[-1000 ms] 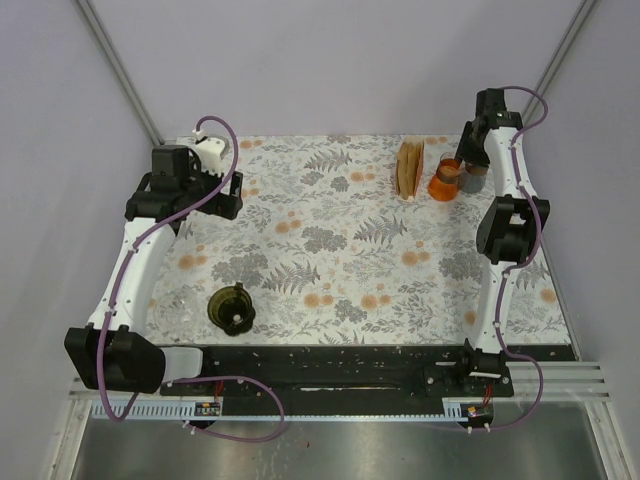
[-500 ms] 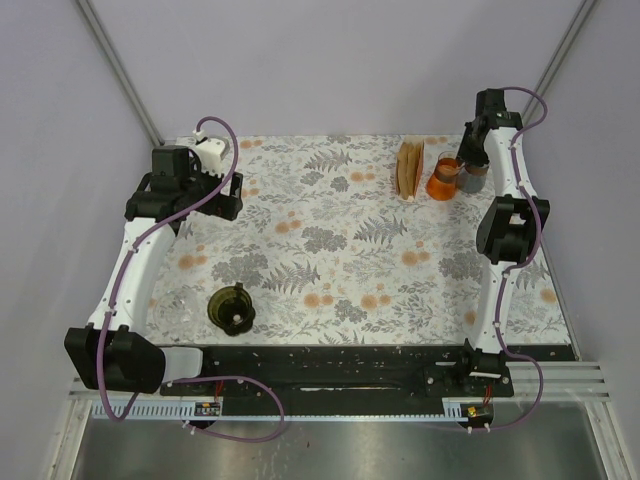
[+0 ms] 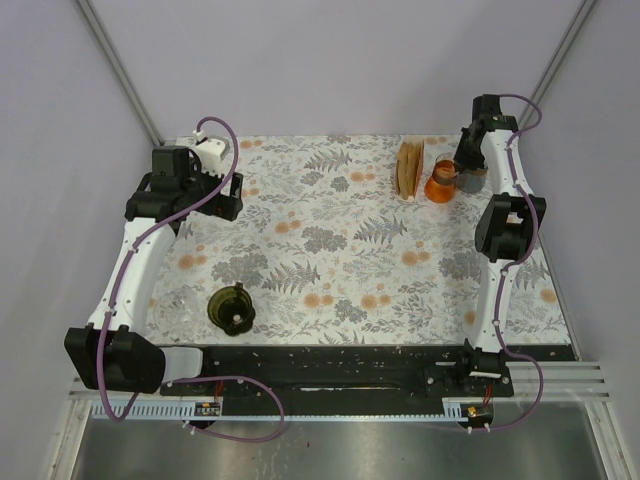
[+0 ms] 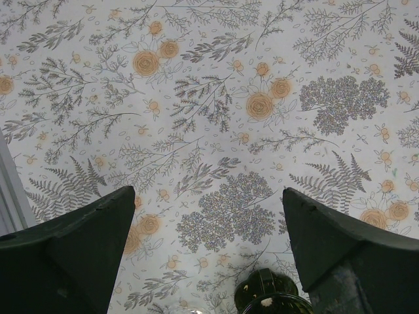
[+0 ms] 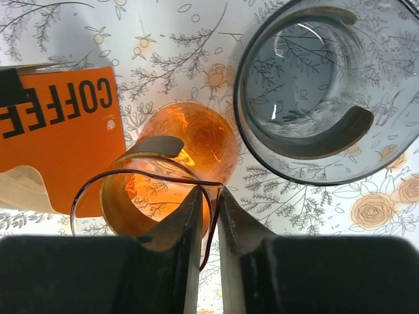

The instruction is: Place the coffee filter in the dripper

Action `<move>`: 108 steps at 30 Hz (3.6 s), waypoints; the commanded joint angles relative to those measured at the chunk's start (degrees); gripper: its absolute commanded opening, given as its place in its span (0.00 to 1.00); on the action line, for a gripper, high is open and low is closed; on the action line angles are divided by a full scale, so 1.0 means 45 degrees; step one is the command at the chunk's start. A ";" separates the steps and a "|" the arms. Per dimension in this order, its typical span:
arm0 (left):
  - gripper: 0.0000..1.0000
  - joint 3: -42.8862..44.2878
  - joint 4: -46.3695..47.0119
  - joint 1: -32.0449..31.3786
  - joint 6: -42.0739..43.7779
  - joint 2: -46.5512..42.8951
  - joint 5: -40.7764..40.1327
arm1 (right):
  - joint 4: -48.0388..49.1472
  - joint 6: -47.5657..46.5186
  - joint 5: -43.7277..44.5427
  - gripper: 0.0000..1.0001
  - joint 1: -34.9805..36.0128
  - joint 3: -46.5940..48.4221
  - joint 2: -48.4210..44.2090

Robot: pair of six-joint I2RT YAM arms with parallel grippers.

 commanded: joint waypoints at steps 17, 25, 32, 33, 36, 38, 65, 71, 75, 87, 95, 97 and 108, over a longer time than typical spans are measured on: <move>0.99 0.0481 0.0257 0.0091 -0.0003 -0.0341 0.0487 | 0.2389 0.0470 -0.1600 0.00 0.0254 -0.7661 -0.6668; 0.99 0.0246 0.0121 0.0091 0.0504 -0.0243 0.0429 | 0.3912 0.1270 -0.1991 0.00 0.2928 -1.1061 -0.9093; 0.99 0.0188 -0.0035 0.0091 0.0739 -0.0321 0.0585 | 0.5417 0.2637 -0.1112 0.00 0.5818 -1.1514 -0.9233; 0.99 0.0188 -0.0055 0.0091 0.0797 -0.0341 0.0585 | 0.5632 0.2794 -0.1034 0.00 0.6073 -1.1456 -0.9077; 0.99 0.0090 -0.0094 0.0091 0.0915 -0.0458 0.0488 | 0.5907 0.3204 -0.0799 0.00 0.6855 -1.1144 -0.8569; 0.99 0.0012 -0.0094 0.0091 0.0993 -0.0477 0.0429 | 0.5907 0.3458 -0.0819 0.00 0.7168 -1.0929 -0.8139; 0.99 -0.0593 -0.1615 0.0091 0.2807 -0.0770 0.0877 | 0.3837 0.2757 0.0002 0.42 0.8381 -0.9014 -0.6711; 0.99 -0.0925 -0.3372 0.0149 0.4992 -0.0732 0.0566 | 0.2959 0.1801 -0.0056 0.50 0.8361 -0.8214 -0.7355; 0.99 -0.1042 -0.4934 0.0169 0.6653 -0.0693 0.0585 | 0.2899 0.0922 -0.0408 0.54 0.8380 -0.8212 -0.8233; 0.80 -0.2056 -0.7362 0.0169 0.9275 -0.0634 0.1699 | 0.3251 -0.0388 -0.0643 0.62 0.8381 -0.9286 -0.9505; 0.81 -0.3855 -0.4217 0.0150 0.8279 -0.0049 0.0526 | 0.3153 -0.0661 -0.0507 0.62 0.8361 -0.9501 -0.9622; 0.78 -0.3991 -0.4215 0.0130 0.8201 0.0205 0.0915 | 0.3153 -0.0759 -0.0409 0.63 0.8361 -0.9599 -0.9700; 0.25 -0.4754 -0.4528 -0.0104 0.8396 0.0479 0.2088 | 0.3153 -0.0740 -0.0174 0.63 0.8361 -0.9736 -0.9974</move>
